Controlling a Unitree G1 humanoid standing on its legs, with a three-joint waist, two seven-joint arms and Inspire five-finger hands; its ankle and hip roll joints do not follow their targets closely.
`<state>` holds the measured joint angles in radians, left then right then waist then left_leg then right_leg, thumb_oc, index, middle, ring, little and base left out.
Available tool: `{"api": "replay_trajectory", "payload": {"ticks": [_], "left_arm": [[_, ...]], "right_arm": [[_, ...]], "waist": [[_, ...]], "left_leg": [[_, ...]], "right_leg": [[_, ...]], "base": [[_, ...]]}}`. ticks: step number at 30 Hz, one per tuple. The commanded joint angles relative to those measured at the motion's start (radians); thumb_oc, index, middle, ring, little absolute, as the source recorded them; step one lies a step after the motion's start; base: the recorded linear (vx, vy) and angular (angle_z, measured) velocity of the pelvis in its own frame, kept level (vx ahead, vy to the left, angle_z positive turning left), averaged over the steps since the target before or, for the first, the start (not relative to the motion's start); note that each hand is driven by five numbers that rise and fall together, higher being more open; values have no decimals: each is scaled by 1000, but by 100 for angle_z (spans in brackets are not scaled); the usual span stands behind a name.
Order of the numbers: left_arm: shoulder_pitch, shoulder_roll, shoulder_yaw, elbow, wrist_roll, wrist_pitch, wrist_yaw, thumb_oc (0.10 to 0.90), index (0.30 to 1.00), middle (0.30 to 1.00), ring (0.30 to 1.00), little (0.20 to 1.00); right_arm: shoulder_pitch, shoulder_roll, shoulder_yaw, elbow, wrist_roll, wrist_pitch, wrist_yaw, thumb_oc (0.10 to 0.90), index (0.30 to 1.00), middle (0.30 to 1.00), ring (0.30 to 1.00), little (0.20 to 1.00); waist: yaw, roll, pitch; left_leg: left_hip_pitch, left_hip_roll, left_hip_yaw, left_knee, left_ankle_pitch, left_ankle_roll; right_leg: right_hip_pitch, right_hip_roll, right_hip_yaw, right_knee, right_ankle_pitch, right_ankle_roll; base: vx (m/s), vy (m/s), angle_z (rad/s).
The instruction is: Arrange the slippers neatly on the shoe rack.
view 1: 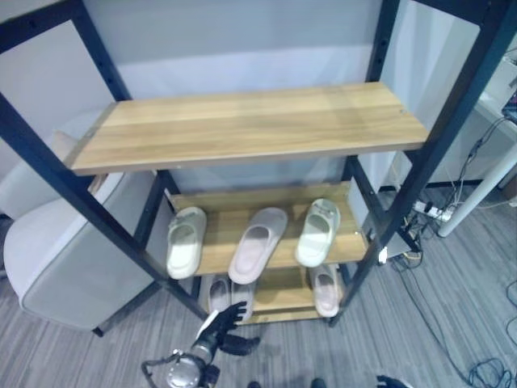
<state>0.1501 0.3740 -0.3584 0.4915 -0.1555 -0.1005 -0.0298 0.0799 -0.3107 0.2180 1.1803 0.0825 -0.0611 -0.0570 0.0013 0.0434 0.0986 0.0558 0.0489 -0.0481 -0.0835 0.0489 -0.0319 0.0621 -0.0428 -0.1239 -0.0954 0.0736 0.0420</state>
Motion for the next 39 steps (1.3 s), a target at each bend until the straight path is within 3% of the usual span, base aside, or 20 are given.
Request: {"api": "replay_trajectory", "payload": {"ticks": [1,10,19,30,39], "left_arm": [[-68,25,45,-115,-41,-58,2,800,900,900,900,900],[1,88,126,-282,-42,-76,-4,800,900,900,900,900],[63,96,202,-377,-89,-93,-3,800,900,900,900,900],[95,63,261,-551,-254,-108,-24,800,900,900,900,900],[13,47,240,-608,-232,-121,20,800,900,900,900,900]], "right_arm": [[-33,-23,1,-1,4,-18,-15,800,900,900,900,900],[-33,-48,-12,-23,-26,-17,-11,800,900,900,900,900],[-29,-58,-13,-36,-38,-19,-10,800,900,900,900,900],[-20,-69,-22,-30,-35,-21,-8,800,900,900,900,900],[-19,-58,-17,-8,-20,-22,-13,800,900,900,900,900]], "waist": [[-7,-41,-7],[1,-14,15],[18,7,26],[31,4,33],[14,2,31]], "left_leg": [[-14,-31,22,16,-35,-15],[-32,-17,14,21,-9,-29],[-48,-7,-6,38,18,-44],[-56,-1,-25,57,12,-52],[-42,2,-18,54,15,-51]], "right_leg": [[34,-5,41,21,-123,40],[24,-1,20,24,-130,33],[40,7,-20,22,-141,22],[65,17,-34,15,-160,15],[72,22,-30,15,-152,12]], "base": [[0,0,0],[-26,-11,2],[-30,-29,9],[-11,-33,8],[-4,-2,0]]}}
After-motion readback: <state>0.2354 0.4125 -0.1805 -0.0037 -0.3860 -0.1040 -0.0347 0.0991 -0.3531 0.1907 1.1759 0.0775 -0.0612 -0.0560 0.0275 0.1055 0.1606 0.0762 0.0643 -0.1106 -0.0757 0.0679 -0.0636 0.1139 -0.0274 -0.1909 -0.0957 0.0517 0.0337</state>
